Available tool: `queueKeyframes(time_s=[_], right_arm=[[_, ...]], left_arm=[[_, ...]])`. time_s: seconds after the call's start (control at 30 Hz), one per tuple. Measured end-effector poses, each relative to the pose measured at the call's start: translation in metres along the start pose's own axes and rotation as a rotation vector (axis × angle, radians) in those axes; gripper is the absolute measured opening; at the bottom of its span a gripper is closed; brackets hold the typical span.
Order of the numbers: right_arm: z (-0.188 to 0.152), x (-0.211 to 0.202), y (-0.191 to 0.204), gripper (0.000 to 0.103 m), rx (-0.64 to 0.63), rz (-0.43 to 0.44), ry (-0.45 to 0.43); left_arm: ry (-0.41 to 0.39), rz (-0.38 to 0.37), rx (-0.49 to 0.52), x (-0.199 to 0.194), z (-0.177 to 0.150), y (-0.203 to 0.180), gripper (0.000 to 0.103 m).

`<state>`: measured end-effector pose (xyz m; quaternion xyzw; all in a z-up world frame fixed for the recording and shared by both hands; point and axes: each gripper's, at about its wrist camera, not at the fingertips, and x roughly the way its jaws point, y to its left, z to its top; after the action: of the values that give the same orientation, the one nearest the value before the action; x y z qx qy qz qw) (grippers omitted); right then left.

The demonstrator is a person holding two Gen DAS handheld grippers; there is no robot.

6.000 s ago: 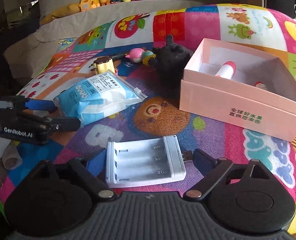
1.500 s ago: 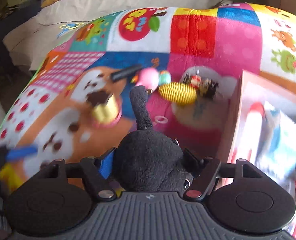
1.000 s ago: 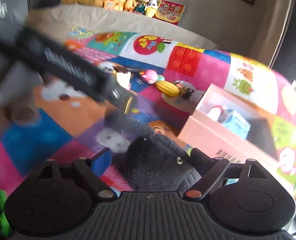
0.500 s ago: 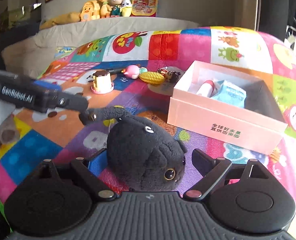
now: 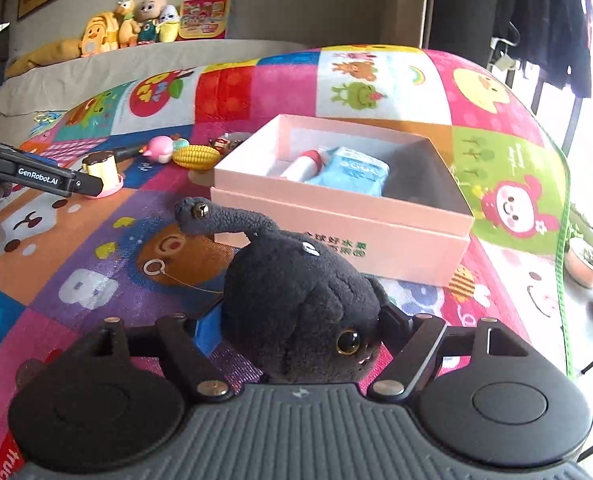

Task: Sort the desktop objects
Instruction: 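Grasp the yellow pudding toy with the left gripper while the right gripper holds the plush cat, then carry the pudding toy into the pink box and open the left gripper while the right holds the cat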

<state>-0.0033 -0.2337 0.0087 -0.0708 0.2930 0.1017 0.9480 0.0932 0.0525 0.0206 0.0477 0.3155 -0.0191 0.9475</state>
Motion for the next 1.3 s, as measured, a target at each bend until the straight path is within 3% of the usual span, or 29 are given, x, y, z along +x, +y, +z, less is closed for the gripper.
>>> queueKeyframes(time_s=[0.1, 0.23, 0.4, 0.7, 0.83, 1.17, 1.3], right_arm=[[-0.007, -0.004, -0.005, 0.083, 0.028, 0.006, -0.018], [-0.008, -0.005, -0.005, 0.087, 0.043, -0.002, -0.036], [-0.007, -0.001, -0.011, 0.093, 0.090, 0.008, -0.021], [-0.007, -0.001, -0.011, 0.098, 0.100, 0.000, -0.017], [-0.007, -0.001, -0.010, 0.098, 0.098, -0.006, -0.018], [-0.007, 0.001, -0.010, 0.102, 0.096, -0.009, -0.007], [-0.007, 0.002, -0.010, 0.103, 0.094, -0.012, 0.000]], left_arm=[[0.010, 0.024, -0.006, 0.017, 0.003, -0.001, 0.079], [0.022, 0.070, -0.001, 0.028, 0.002, -0.001, 0.055], [0.033, 0.029, -0.011, 0.019, 0.001, -0.001, 0.055], [0.007, -0.292, 0.116, -0.060, -0.032, -0.061, 0.056], [-0.006, -0.330, 0.161, -0.082, -0.053, -0.075, 0.058], [0.040, -0.302, 0.132, -0.078, -0.068, -0.062, 0.079], [0.049, -0.259, 0.135, -0.072, -0.068, -0.061, 0.094]])
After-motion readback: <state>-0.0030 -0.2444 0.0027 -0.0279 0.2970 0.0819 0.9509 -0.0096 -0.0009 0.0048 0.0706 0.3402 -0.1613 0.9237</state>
